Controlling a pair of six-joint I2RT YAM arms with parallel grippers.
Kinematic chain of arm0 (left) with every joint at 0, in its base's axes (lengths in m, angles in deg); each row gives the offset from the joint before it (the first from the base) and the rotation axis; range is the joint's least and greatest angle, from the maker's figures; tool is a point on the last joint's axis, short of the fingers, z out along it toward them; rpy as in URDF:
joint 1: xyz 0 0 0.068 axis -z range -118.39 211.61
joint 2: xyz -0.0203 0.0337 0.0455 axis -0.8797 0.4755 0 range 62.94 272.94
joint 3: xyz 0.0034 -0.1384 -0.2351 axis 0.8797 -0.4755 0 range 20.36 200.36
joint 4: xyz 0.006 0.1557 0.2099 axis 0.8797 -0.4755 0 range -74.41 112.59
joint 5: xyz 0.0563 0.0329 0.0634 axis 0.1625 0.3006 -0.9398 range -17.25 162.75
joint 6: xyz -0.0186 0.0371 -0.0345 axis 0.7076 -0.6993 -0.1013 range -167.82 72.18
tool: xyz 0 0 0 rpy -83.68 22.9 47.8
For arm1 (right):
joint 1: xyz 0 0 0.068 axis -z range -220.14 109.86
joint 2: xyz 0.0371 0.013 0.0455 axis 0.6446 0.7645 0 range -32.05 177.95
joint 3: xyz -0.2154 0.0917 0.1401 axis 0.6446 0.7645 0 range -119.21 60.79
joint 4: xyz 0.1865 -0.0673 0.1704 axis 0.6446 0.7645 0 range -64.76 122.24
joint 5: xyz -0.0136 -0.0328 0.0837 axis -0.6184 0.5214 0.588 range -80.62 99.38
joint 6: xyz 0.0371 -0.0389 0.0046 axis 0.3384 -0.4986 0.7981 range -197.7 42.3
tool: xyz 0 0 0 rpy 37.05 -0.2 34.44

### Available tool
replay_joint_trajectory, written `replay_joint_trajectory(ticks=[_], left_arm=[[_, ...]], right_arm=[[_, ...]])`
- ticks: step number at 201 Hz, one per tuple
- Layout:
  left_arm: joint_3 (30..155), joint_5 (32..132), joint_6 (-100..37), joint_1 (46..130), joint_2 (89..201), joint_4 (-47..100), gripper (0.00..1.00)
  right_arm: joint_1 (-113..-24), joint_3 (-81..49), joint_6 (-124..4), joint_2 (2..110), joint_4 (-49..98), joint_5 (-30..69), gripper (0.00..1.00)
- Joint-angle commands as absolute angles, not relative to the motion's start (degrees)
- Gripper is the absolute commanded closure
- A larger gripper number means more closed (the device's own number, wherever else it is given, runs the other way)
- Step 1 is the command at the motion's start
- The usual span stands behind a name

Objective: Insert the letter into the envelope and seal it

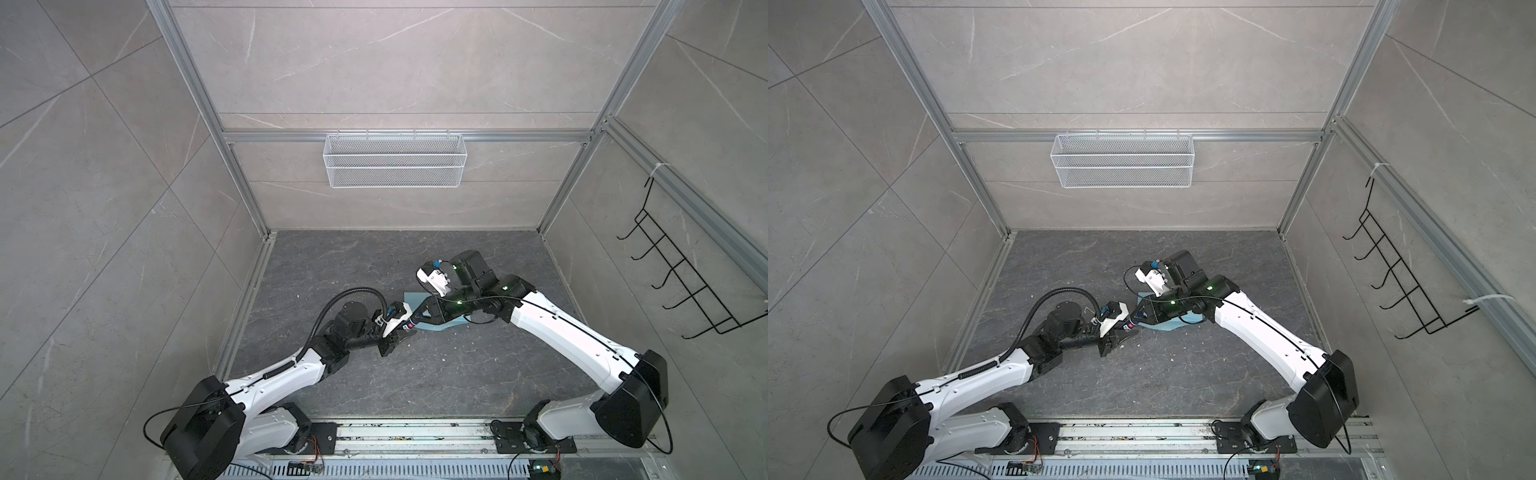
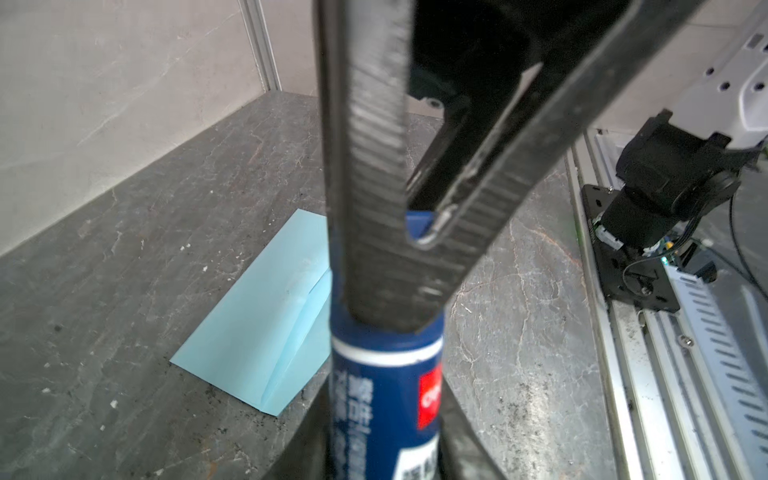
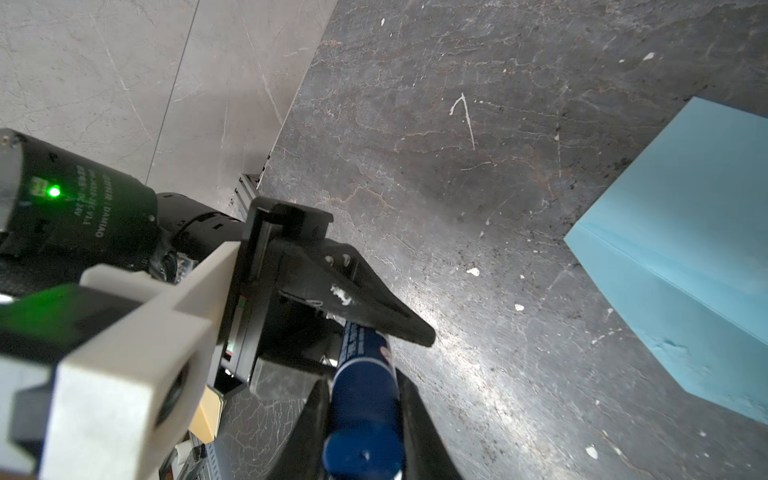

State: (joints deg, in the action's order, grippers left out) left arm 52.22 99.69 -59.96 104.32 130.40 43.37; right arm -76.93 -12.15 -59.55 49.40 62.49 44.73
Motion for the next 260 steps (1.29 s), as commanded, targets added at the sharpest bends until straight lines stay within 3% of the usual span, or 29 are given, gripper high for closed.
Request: replay_joint_trajectory(ticks=[1,36,260], left_arm=[[54.2,99.5,-59.8,104.2,130.2,45.7,0.8],[54.0,99.0,-60.4,104.2,130.1,44.9,1.0],[48.8,100.4,-61.9,104.2,134.3,40.5,1.0]], right_arm=[[-77.3,-12.0,-59.5,50.0,62.0,44.5,0.94],[-77.3,-12.7,-60.3,49.6,62.8,43.7,0.93],[-68.1,-16.2,-67.9,41.6,73.3,40.8,0.9]])
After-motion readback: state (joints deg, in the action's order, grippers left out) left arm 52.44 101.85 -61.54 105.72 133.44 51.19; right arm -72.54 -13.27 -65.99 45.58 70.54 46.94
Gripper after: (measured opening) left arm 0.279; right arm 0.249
